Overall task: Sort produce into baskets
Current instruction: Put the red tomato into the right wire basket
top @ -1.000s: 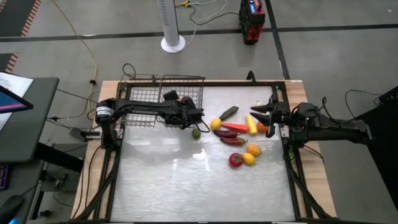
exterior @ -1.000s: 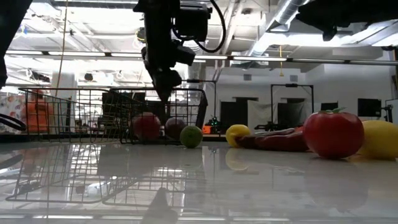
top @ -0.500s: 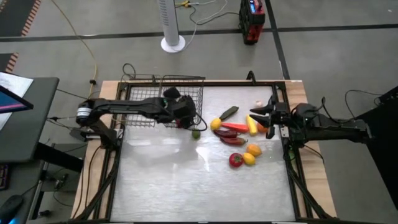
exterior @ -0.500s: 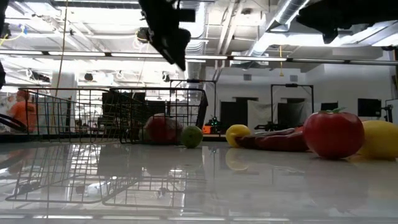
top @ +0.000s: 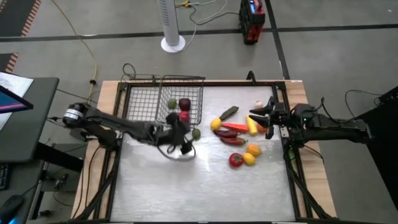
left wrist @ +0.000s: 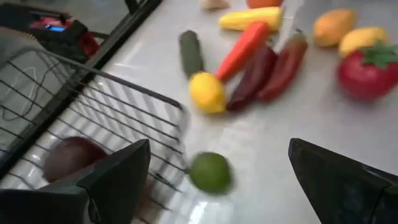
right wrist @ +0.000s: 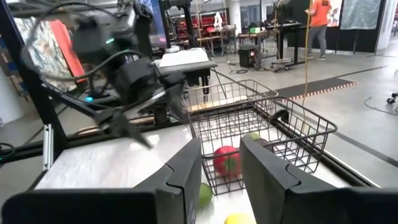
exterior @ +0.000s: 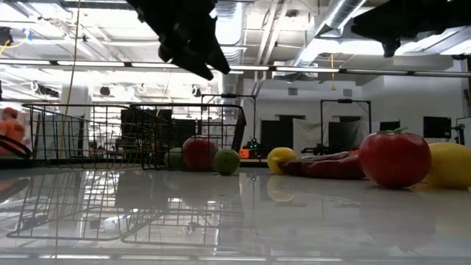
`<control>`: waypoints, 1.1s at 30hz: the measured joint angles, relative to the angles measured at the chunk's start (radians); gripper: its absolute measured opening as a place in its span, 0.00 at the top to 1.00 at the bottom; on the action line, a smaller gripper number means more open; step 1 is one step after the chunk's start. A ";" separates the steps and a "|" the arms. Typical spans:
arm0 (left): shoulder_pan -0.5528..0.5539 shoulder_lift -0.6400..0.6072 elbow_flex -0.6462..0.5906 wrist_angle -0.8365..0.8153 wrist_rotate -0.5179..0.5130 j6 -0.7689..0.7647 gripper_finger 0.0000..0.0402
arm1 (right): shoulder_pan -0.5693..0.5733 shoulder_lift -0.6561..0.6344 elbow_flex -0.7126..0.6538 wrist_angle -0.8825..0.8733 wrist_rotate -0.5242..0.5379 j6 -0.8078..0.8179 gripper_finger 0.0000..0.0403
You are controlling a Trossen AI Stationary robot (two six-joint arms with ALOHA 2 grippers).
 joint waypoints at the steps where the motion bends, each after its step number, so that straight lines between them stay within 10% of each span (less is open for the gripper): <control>1: -0.029 0.020 -0.002 0.010 -0.026 -0.022 0.08 | 0.000 0.000 0.000 0.000 0.000 0.000 0.66; 7: -0.163 0.137 -0.002 0.182 -0.149 -0.036 0.12 | -0.001 -0.001 0.000 0.003 0.000 0.000 0.66; 21: -0.128 0.437 0.031 0.870 0.129 0.199 0.12 | -0.003 -0.001 0.000 0.036 0.000 -0.029 0.66; 33: -0.067 0.712 0.435 0.688 0.270 0.318 0.01 | -0.025 -0.002 0.000 0.012 -0.003 -0.034 0.66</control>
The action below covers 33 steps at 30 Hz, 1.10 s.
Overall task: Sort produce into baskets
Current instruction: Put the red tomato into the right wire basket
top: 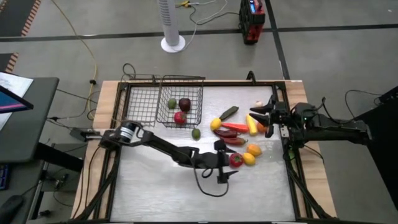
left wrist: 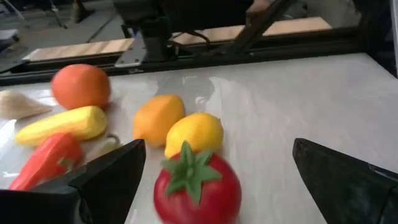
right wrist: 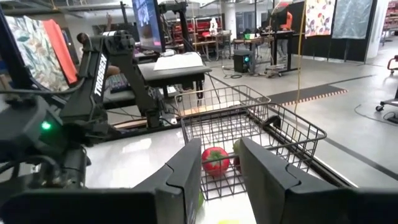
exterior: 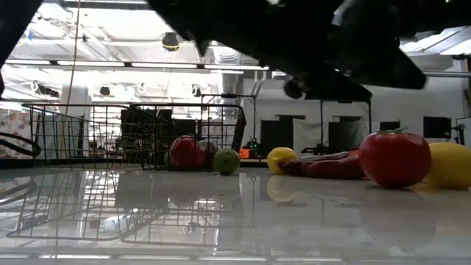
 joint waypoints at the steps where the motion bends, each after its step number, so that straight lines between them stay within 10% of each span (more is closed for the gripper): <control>1: 0.005 0.015 0.033 -0.031 0.018 0.002 0.01 | 0.000 -0.001 0.000 -0.003 0.000 0.000 0.66; 20: 0.062 0.192 0.163 -0.133 0.161 -0.075 0.01 | 0.000 -0.001 0.000 0.005 -0.001 0.000 0.66; 33: 0.062 0.184 0.163 -0.151 0.156 -0.057 0.22 | 0.000 -0.001 0.000 0.007 -0.001 0.000 0.66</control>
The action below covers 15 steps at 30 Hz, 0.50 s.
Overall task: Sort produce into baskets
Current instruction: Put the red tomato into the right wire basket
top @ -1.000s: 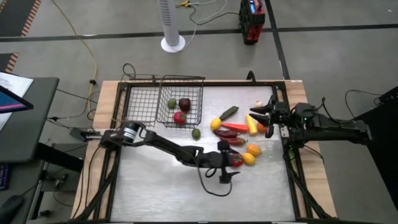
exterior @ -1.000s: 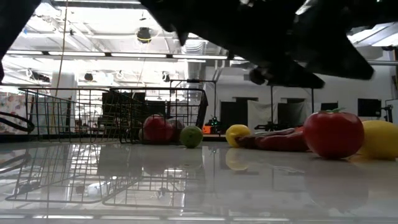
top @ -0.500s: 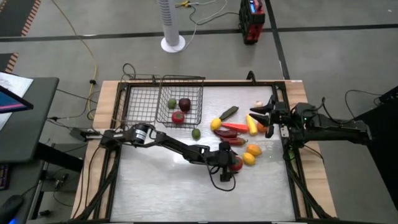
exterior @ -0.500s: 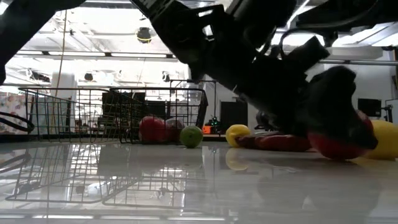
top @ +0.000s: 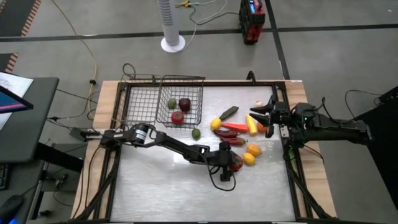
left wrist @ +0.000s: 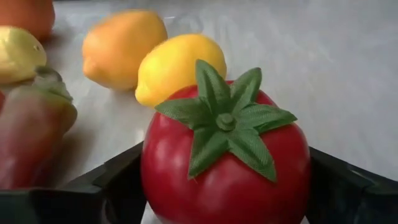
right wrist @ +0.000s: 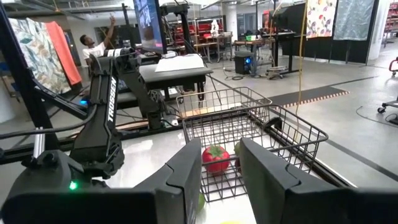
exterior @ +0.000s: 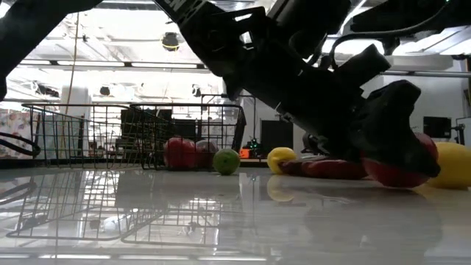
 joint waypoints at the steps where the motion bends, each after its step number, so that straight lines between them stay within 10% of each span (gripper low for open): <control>1: 0.000 -0.009 0.000 -0.005 0.000 0.005 0.23 | 0.000 0.000 0.000 -0.001 0.000 0.000 0.66; 7: 0.000 -0.138 -0.001 -0.159 -0.017 0.070 0.25 | 0.000 -0.008 0.000 -0.011 0.000 0.000 0.66; 15: 0.012 -0.401 0.000 -0.570 -0.286 0.135 0.24 | 0.001 -0.054 0.000 -0.028 0.000 0.000 0.66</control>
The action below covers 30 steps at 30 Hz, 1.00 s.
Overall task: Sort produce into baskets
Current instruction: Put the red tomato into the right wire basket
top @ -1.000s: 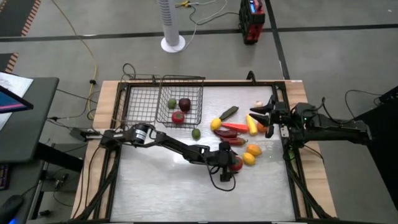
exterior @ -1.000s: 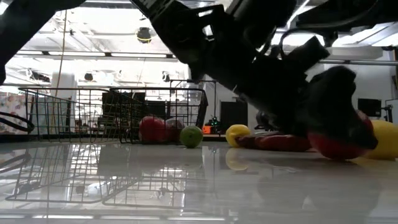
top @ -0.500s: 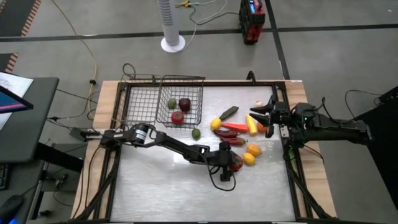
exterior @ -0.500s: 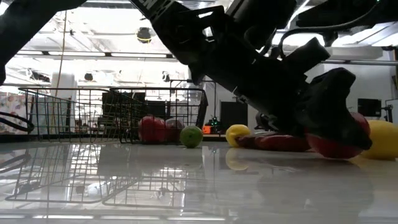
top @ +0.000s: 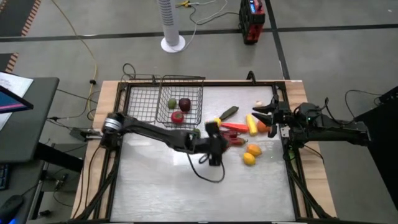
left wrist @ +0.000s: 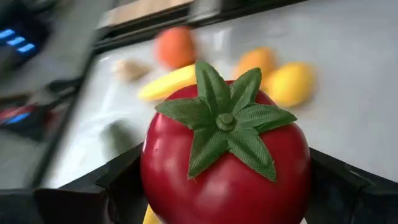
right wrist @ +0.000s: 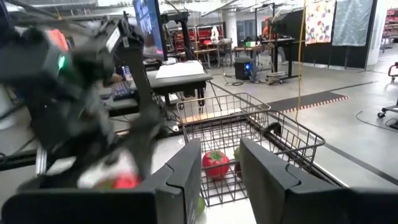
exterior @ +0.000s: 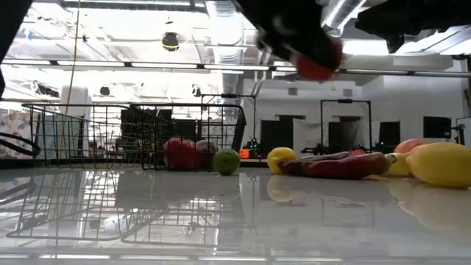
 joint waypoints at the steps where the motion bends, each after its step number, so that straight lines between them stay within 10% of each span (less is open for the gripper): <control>1: 0.006 -0.027 0.000 -0.049 -0.035 -0.009 0.24 | 0.000 -0.002 0.000 -0.004 0.000 0.000 0.66; 8: 0.085 -0.170 -0.078 -0.242 -0.218 -0.133 0.23 | 0.006 -0.003 0.000 -0.023 0.000 0.007 0.66; 30: 0.313 -0.417 -0.537 -0.024 -0.240 -0.267 0.11 | 0.004 -0.003 0.000 -0.020 0.002 0.020 0.66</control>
